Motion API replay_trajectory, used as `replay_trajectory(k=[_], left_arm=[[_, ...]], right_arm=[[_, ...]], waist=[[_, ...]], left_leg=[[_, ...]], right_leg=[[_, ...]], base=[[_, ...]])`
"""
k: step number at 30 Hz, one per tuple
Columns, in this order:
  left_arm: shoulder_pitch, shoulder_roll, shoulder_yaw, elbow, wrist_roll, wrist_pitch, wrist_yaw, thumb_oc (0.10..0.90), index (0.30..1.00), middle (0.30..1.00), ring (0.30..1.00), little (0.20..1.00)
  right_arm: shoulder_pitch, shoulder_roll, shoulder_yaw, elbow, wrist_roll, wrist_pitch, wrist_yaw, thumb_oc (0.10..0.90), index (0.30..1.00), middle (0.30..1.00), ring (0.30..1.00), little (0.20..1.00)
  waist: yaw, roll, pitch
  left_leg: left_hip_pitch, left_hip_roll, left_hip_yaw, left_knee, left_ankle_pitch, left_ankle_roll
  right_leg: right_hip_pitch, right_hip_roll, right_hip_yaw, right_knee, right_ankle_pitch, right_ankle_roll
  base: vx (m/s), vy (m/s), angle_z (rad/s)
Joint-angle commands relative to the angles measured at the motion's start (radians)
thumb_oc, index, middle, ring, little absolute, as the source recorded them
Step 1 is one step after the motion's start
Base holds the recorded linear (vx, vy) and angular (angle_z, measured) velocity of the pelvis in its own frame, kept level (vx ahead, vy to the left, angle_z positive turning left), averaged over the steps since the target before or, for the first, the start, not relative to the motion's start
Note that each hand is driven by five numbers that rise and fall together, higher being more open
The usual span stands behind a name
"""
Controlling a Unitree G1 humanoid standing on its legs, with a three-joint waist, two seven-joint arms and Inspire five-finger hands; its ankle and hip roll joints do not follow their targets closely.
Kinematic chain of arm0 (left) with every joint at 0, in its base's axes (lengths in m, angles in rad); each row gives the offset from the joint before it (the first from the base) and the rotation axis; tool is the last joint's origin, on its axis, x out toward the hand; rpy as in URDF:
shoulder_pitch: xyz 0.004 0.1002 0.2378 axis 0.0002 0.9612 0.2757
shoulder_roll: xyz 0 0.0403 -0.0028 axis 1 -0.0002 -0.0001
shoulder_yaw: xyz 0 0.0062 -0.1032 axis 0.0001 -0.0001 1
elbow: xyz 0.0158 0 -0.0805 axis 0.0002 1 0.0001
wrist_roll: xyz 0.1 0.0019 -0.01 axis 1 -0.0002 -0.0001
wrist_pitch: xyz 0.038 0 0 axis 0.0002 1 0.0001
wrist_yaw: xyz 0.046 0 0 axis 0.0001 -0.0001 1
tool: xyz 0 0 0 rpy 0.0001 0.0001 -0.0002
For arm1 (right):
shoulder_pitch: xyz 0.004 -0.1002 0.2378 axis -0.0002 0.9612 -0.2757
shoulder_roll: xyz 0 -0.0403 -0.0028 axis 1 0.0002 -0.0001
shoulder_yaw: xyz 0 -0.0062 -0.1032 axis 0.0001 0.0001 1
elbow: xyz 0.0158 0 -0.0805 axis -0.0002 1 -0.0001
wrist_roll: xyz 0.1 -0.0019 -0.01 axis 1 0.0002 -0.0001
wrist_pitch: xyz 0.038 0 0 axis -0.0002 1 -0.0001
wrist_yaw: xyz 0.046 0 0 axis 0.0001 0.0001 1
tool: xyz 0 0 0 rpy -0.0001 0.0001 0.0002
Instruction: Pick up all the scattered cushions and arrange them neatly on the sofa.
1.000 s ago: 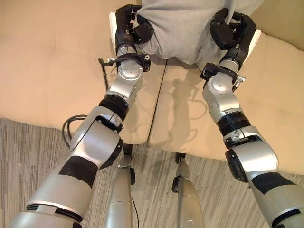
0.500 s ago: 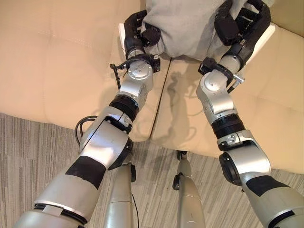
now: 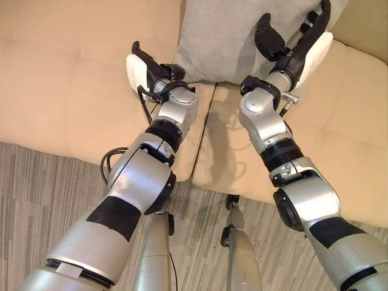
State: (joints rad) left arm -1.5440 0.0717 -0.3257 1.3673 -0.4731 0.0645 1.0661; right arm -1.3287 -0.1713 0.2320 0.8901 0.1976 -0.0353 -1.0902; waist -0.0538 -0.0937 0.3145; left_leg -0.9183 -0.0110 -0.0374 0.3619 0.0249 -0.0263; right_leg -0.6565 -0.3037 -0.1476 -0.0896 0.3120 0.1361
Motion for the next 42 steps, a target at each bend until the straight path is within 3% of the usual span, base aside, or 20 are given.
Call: replay_trajectory(k=[1,3,7,14,17,22,27,36,39,42], left_arm=[[-0.178,-0.007,-0.001,0.028,0.023,-0.042,0.184,0.8,0.9,0.9,0.9,0.9],[-0.165,0.002,0.007,0.004,0.006,-0.053,0.2,0.8,0.9,0.9,0.9,0.9],[-0.13,-0.028,0.009,-0.024,0.023,-0.051,0.188,0.8,0.9,0.9,0.9,0.9],[-0.121,-0.067,0.02,-0.1,0.059,-0.025,0.177,0.8,0.9,0.9,0.9,0.9],[-0.115,-0.085,0.036,-0.112,0.068,-0.021,0.186,0.8,0.9,0.9,0.9,0.9],[-0.118,-0.108,0.043,-0.121,0.071,-0.025,0.192,0.8,0.9,0.9,0.9,0.9],[-0.134,-0.104,0.035,-0.103,0.059,-0.037,0.174,0.8,0.9,0.9,0.9,0.9],[-0.129,-0.086,0.018,-0.075,0.035,-0.055,0.136,0.8,0.9,0.9,0.9,0.9],[-0.077,-0.078,0.012,-0.12,0.041,-0.095,0.075,0.8,0.9,0.9,0.9,0.9],[0.072,-0.063,-0.025,-0.305,0.026,-0.211,-0.094,0.8,0.9,0.9,0.9,0.9]], right_arm=[[-0.192,-0.015,0.022,-0.008,0.007,-0.106,-0.091,0.8,0.9,0.9,0.9,0.9],[-0.214,-0.003,0.035,-0.083,-0.001,-0.135,-0.116,0.8,0.9,0.9,0.9,0.9],[-0.204,-0.001,0.057,-0.265,-0.112,-0.112,-0.165,0.8,0.9,0.9,0.9,0.9],[-0.125,-0.025,0.031,-0.555,-0.316,0.01,-0.246,0.8,0.9,0.9,0.9,0.9],[-0.086,-0.03,0.025,-0.53,-0.347,0.063,-0.26,0.8,0.9,0.9,0.9,0.9],[-0.063,0.006,0.006,-0.442,-0.317,0.072,-0.268,0.8,0.9,0.9,0.9,0.9],[-0.112,0.027,0.018,-0.21,-0.238,0.101,-0.231,0.8,0.9,0.9,0.9,0.9],[-0.096,0.003,0.05,-0.196,-0.222,0.064,-0.209,0.8,0.9,0.9,0.9,0.9],[-0.048,-0.003,0.067,-0.231,-0.221,0.03,-0.167,0.8,0.9,0.9,0.9,0.9],[0.036,-0.011,0.128,-0.246,-0.226,0.01,-0.031,0.8,0.9,0.9,0.9,0.9]], waist=[[0.022,0.049,-0.019],[0.028,0.048,-0.02],[0.033,0.045,-0.024],[0.026,0.047,-0.025],[0.024,0.049,-0.018],[0.022,0.06,-0.01],[0.03,0.072,0.001],[0.025,0.077,0.0],[0.025,0.078,-0.004],[0.043,0.082,-0.012]], left_leg=[[0.163,0.026,-0.046,-0.223,-0.03,-0.053],[0.162,0.026,-0.048,-0.218,-0.031,-0.054],[0.169,0.021,-0.052,-0.218,-0.035,-0.052],[0.17,0.009,-0.055,-0.216,-0.041,-0.049],[0.163,0.006,-0.051,-0.206,-0.045,-0.047],[0.155,0.002,-0.048,-0.196,-0.048,-0.044],[0.157,0.002,-0.044,-0.204,-0.038,-0.045],[0.17,0.005,-0.038,-0.209,-0.035,-0.044],[0.188,0.007,-0.036,-0.209,-0.035,-0.044],[0.23,0.012,-0.033,-0.215,-0.037,-0.045]], right_leg=[[0.26,-0.039,-0.047,0.008,-0.049,0.126],[0.266,-0.039,-0.049,0.008,-0.051,0.126],[0.277,-0.041,-0.048,0.008,-0.053,0.126],[0.281,-0.047,-0.041,0.005,-0.049,0.126],[0.28,-0.049,-0.038,0.006,-0.049,0.126],[0.272,-0.051,-0.03,0.007,-0.052,0.124],[0.267,-0.053,-0.034,0.008,-0.055,0.123],[0.278,-0.054,-0.043,0.008,-0.064,0.125],[0.296,-0.052,-0.047,0.008,-0.077,0.125],[0.329,-0.051,-0.055,0.01,-0.098,0.122]], base=[[0.0,0.0,0.0],[0.0,0.0,0.0],[0.0,-0.001,0.01],[-0.01,0.009,0.03],[-0.02,0.029,0.05],[-0.01,0.012,0.01],[0.0,0.0,0.0],[0.0,-0.001,0.0],[0.01,-0.011,0.0],[0.05,-0.059,0.0]])
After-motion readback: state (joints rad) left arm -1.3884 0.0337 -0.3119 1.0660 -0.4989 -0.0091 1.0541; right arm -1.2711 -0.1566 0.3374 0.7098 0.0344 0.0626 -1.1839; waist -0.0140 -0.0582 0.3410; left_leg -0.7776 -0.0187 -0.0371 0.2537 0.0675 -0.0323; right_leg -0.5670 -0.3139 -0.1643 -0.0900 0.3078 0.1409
